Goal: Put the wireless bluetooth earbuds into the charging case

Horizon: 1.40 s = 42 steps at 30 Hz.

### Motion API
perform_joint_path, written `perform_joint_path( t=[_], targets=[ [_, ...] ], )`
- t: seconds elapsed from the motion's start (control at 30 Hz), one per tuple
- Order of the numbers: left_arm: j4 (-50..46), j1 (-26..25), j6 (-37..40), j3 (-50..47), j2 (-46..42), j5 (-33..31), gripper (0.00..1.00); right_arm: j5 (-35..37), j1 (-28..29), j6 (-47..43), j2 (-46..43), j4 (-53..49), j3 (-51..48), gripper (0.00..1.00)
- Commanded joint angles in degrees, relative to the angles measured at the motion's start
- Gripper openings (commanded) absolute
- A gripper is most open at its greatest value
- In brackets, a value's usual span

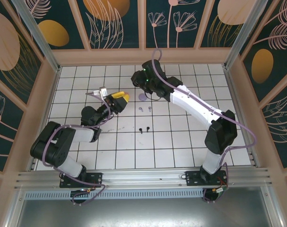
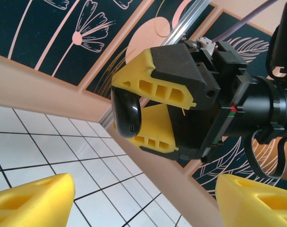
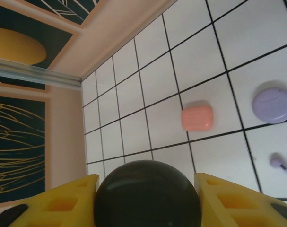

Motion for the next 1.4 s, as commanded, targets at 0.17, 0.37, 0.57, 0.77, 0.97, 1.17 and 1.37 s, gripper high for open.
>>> perform_joint_path(
  t=[0.17,0.37,0.57,0.77,0.97,1.17,1.37],
  targets=[
    [10.5,-0.9,-4.0,4.0,5.3,1.0,0.63,0.0,2.4,4.6,-1.2,3.3,-0.4,0.31],
    [10.3,-1.0,-3.7,6.0,6.9,0.4,0.58,0.2,3.3,4.6,-0.7,3.0,-0.1,0.31],
    [10.3,-1.1,-4.0,8.1,9.6,0.4,0.54,0.0,3.9,4.8,-0.4,3.3,-0.1,0.30],
    [10.7,-1.0,-4.2,9.8,11.1,0.0,0.49,-0.1,4.5,4.7,0.5,3.2,1.0,0.30],
    [11.3,-1.1,-4.3,10.8,12.1,-1.2,0.46,-0.2,4.6,4.6,1.0,3.1,1.2,0.30],
    [11.9,-1.1,-4.6,12.0,13.0,-2.0,0.43,-0.1,4.6,4.5,1.1,3.0,1.3,0.30],
    [12.4,-1.0,-4.6,12.3,13.3,-3.3,0.37,-0.2,4.6,4.5,1.1,3.1,1.1,0.30]
  ],
)
